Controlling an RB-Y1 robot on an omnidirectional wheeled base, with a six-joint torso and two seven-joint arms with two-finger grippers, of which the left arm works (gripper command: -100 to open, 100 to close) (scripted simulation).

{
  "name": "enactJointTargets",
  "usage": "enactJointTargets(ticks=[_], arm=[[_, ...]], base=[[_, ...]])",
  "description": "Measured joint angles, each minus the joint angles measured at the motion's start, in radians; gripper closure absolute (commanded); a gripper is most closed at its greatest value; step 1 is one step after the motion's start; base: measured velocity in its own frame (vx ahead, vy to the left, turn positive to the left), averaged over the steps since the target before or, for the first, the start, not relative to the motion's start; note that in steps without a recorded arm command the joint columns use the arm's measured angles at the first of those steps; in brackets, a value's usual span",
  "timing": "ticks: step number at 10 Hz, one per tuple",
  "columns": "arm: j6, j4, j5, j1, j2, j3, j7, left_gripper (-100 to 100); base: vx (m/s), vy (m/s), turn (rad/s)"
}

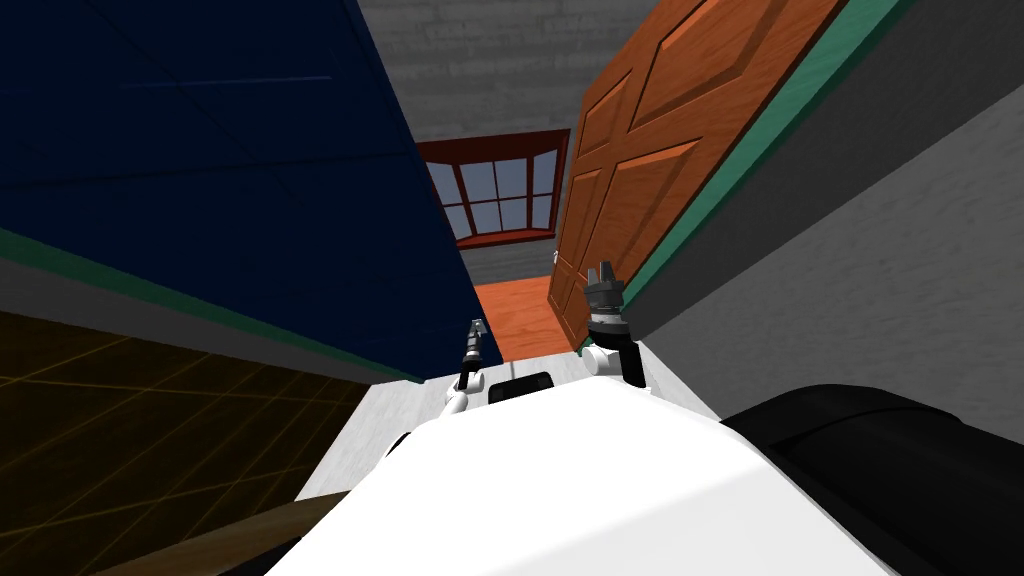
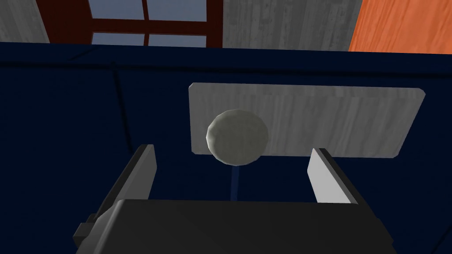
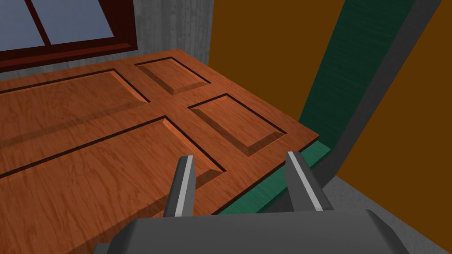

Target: Push the door open

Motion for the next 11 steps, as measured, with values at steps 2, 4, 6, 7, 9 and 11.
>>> enactJointTargets(ticks=[2, 4, 6, 7, 9, 11], arm=[[-0.002, 0.001, 0.000, -0.001, -0.003, 0.002, 0.000, 100], [-0.001, 0.002, 0.001, -0.002, -0.002, 0.003, 0.000, 100], [0.001, 0.003, 0.000, 0.000, -0.002, 0.002, -0.001, 100], [0.002, 0.004, 0.000, 0.001, -0.002, 0.002, -0.001, 100], [0.006, -0.001, 0.002, 0.010, -0.003, 0.004, -0.003, 100], [0.005, 0.017, 0.007, 0.003, -0.001, 0.014, -0.003, 100]], base=[[0.036, -0.002, 0.005], [-0.030, 0.002, -0.010], [-0.009, 0.001, 0.002], [0.000, 0.000, 0.000], [0.117, -0.018, 0.029], [0.150, -0.063, 0.032]])
